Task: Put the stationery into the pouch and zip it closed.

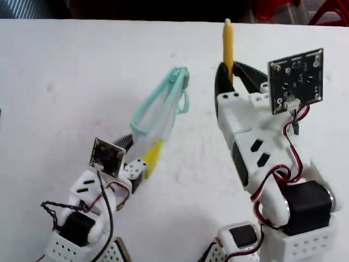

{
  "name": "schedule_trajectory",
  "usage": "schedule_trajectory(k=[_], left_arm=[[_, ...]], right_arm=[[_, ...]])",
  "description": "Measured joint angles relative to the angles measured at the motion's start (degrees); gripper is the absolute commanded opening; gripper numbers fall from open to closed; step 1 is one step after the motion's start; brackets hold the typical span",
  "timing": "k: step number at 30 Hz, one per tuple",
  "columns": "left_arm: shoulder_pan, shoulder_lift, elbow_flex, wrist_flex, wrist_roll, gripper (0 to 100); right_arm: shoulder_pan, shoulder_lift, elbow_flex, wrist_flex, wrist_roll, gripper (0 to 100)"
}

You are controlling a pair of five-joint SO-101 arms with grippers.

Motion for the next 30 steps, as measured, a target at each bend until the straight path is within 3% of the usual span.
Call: schedule_trajectory(k=[16, 30], left_arm=[[0.0, 0.0, 0.0, 0.0, 0.0, 21], [0.0, 0.0, 0.0, 0.0, 0.0, 21]], right_arm=[[-14.2, 3.0, -11.0, 0.0, 0.0, 1.6], [-15.0, 3.1, -11.0, -0.9, -5.1, 1.6]])
